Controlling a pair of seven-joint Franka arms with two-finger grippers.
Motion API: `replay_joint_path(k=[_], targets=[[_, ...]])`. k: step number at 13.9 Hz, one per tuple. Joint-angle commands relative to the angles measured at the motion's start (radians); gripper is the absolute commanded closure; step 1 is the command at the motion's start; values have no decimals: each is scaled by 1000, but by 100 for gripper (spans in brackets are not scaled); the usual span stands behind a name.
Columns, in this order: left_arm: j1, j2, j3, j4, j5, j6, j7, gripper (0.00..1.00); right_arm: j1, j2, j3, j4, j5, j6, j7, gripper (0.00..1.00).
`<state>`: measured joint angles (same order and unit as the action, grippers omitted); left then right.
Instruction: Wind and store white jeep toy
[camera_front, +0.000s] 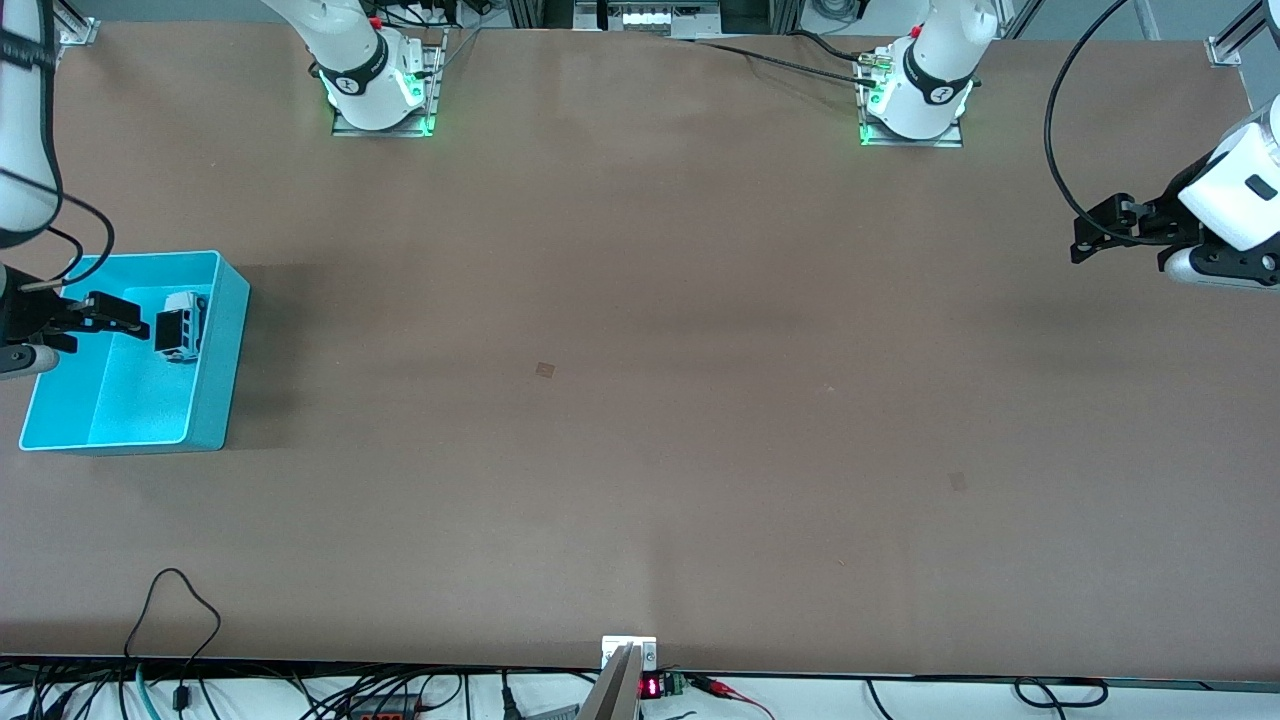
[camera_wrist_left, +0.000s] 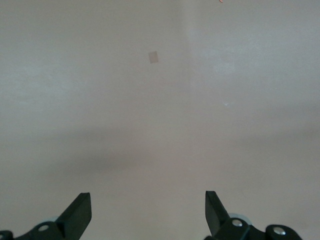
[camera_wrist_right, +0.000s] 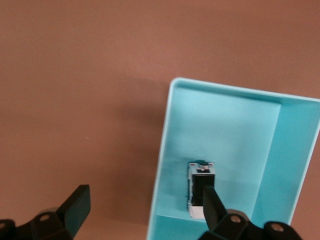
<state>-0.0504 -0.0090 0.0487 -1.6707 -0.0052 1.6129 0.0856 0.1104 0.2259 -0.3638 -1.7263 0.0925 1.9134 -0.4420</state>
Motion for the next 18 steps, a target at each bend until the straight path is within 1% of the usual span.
replay_joint_path(k=[1, 6, 7, 8, 9, 10, 11, 12, 15, 18], targets=[[-2, -19, 3, -10, -6, -2, 2, 0, 40, -66, -1, -3, 12, -42, 135, 0], [-2, -19, 2, -10, -6, -5, 2, 0, 72, -129, 0, -1, 10, -57, 157, 0], [-2, -19, 3, -10, -7, -5, 2, 0, 104, -143, -1, 1, 7, -69, 217, 0], [-3, -19, 0, -9, -6, -2, 0, 0, 101, -149, 11, 2, -2, -92, 323, 0], [-3, -19, -1, -3, -6, -4, 0, 0, 60, -167, 93, 19, -7, -126, 398, 0], [-2, -19, -1, -3, -7, -4, 0, 0, -13, -177, 193, 28, -22, -146, 432, 0], [-3, -17, -1, -3, -7, -4, 0, 0, -58, -197, 272, 33, -57, -164, 443, 0], [-2, -17, -1, -3, -7, -5, -3, 0, -70, -219, 311, 31, -82, -169, 459, 0], [-3, -19, -4, -1, -7, -8, -3, 0, -74, -250, 371, 31, -83, -213, 534, 0], [-3, -17, -7, 0, -7, -7, -7, 0, -68, -258, 373, 34, -82, -220, 536, 0]])
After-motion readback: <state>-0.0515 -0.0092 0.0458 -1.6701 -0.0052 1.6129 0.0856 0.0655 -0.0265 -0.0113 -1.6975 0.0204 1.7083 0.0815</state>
